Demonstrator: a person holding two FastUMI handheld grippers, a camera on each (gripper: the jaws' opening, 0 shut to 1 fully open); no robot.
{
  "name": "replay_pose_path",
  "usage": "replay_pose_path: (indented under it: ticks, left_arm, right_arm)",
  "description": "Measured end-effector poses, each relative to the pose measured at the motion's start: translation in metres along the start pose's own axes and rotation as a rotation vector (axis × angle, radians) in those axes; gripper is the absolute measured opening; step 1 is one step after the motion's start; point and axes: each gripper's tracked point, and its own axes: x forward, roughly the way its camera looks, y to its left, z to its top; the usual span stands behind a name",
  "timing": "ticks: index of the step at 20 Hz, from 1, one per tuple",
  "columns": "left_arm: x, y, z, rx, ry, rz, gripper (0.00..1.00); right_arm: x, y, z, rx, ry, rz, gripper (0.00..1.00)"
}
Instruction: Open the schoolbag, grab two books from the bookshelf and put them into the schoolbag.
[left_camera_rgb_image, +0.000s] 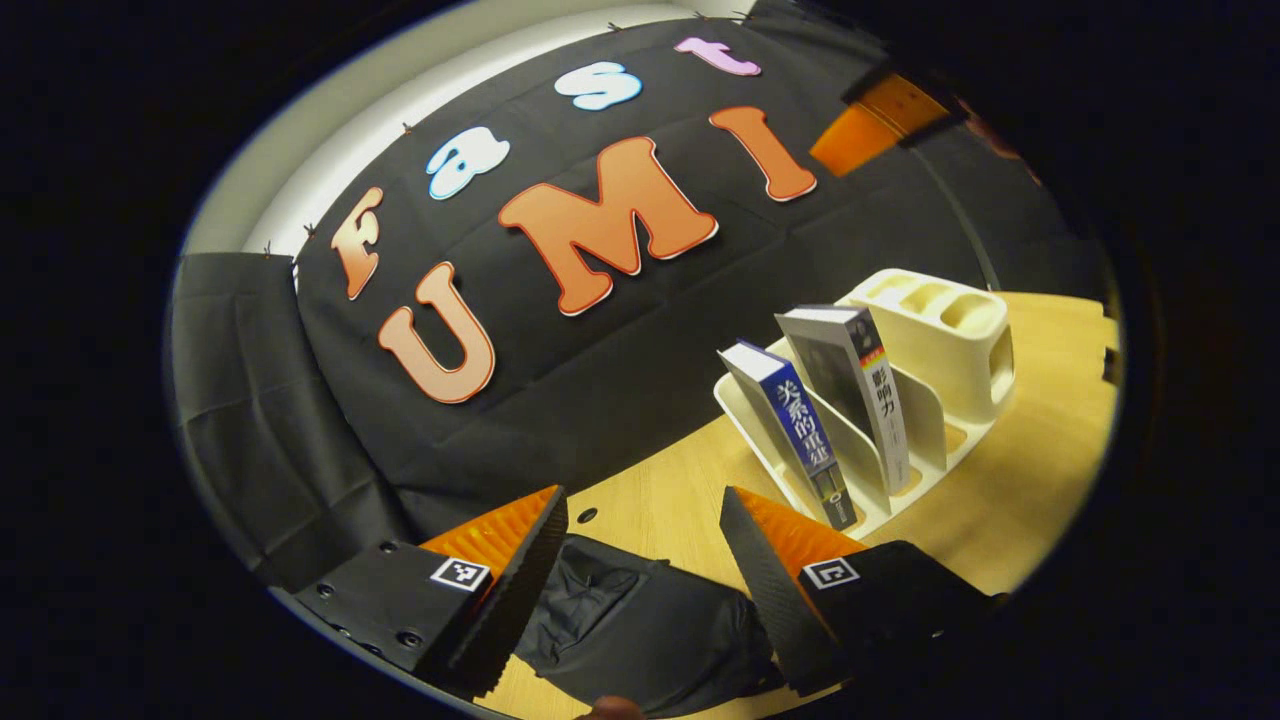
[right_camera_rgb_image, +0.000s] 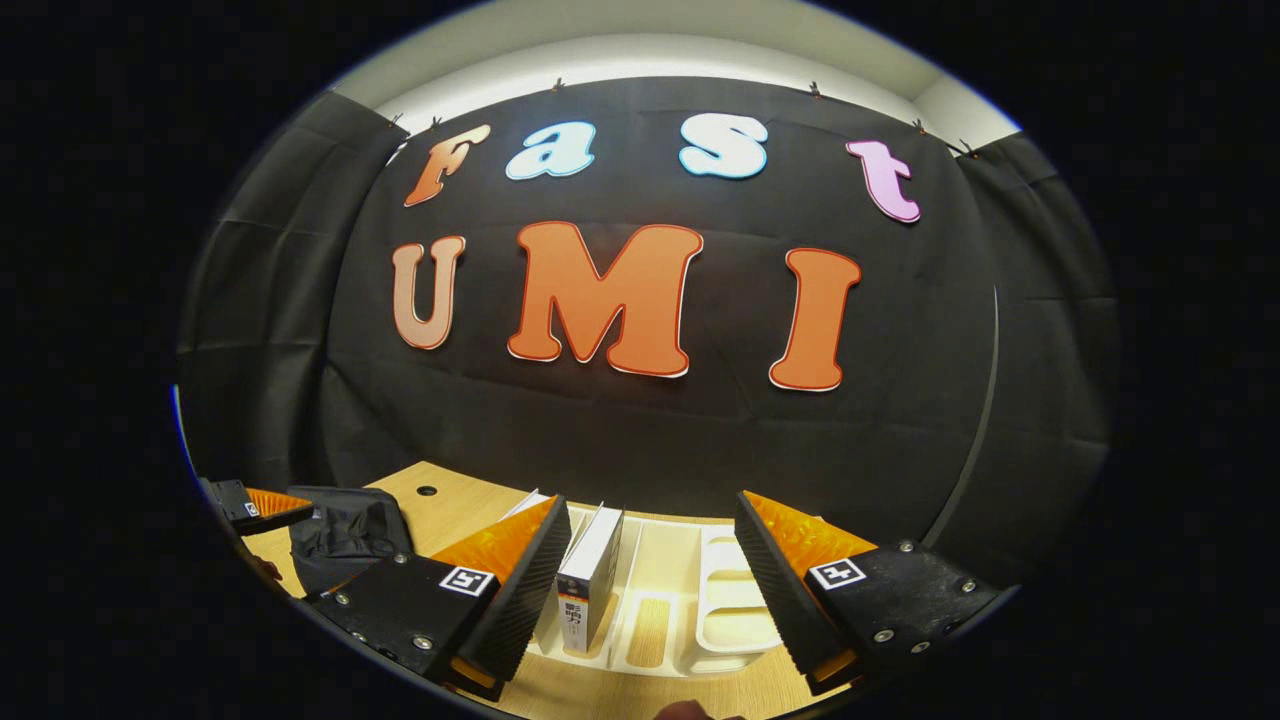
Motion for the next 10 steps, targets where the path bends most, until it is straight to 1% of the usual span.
replay_pose_path:
  ticks: [7,10]
  left_arm:
    - [-0.008,-0.025,-0.069,0.180,0.122,-0.008,0.98]
    - [-0.014,-0.030,-0.097,0.237,0.178,-0.010,0.98]
  right_arm:
    - [0.002,-0.007,-0.009,-0.006,0.016,0.015,0.98]
    - [0.003,-0.012,-0.013,-0.007,0.020,0.021,0.98]
